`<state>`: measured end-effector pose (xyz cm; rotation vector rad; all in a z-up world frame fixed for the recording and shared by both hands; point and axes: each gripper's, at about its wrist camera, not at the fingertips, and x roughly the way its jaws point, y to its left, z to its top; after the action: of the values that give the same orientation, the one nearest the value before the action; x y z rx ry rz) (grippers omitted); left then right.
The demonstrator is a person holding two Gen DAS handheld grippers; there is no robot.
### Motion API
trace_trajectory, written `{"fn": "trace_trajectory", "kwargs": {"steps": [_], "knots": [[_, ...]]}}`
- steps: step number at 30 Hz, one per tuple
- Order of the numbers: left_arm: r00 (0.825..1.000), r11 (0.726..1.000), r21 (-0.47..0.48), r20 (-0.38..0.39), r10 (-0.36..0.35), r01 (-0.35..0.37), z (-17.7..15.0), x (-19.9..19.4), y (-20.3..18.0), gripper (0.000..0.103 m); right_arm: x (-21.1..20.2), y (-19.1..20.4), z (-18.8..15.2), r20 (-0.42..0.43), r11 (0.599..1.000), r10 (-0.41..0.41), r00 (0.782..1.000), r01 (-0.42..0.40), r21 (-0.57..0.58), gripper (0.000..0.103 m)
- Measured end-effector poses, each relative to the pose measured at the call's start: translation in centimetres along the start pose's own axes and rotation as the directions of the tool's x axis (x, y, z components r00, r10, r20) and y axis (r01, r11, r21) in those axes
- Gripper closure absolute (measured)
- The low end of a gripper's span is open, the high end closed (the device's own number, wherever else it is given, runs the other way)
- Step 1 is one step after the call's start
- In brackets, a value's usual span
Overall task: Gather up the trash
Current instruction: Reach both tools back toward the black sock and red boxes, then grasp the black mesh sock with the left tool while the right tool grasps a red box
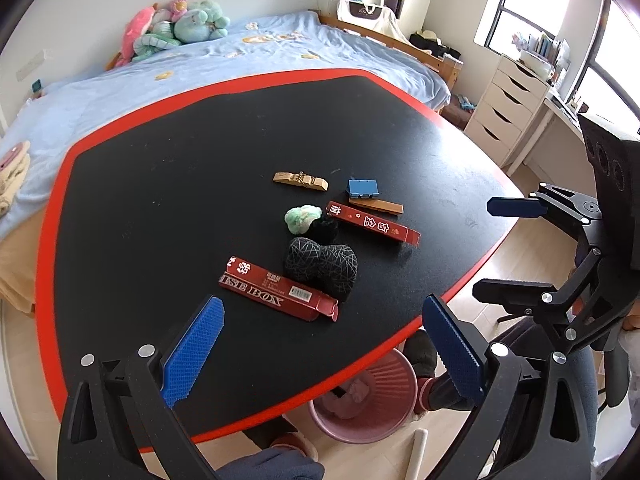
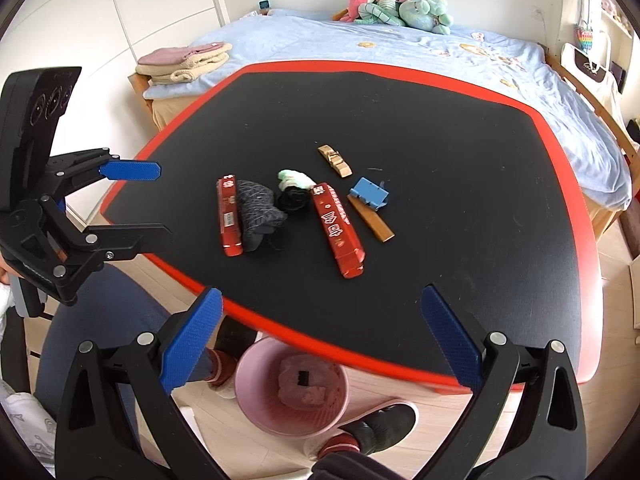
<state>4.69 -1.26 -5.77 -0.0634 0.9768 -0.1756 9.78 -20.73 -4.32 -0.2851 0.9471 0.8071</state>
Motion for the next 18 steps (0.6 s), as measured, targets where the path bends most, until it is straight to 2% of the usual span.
{"fn": "trace_trajectory", "kwargs": {"steps": [6, 13, 15, 18], "knots": [[0.999, 1.0, 0.004, -0.039, -0.007, 0.007, 1.1, 2.8, 0.4, 0.008, 2.6, -1.2, 1.1, -0.028, 1.0, 0.005, 1.0, -0.005, -0.025, 0.007], [0.998, 1.0, 0.005, -0.067, -0.019, 0.019, 1.6, 5.3, 0.8, 0.009, 5.6, -2.0, 1.9, -0.067, 0.998, 0.033, 0.997, -0.036, -0.056, 0.027], [0.997, 1.0, 0.005, -0.077, -0.024, 0.025, 1.7, 5.8, 0.9, 0.02, 6.2, -2.0, 2.1, -0.074, 0.997, 0.042, 0.996, -0.046, -0.062, 0.033], [0.995, 1.0, 0.003, -0.092, -0.025, 0.025, 1.8, 6.6, 1.0, 0.025, 7.1, -2.2, 2.3, -0.081, 0.996, 0.051, 0.995, -0.057, -0.066, 0.041]]}}
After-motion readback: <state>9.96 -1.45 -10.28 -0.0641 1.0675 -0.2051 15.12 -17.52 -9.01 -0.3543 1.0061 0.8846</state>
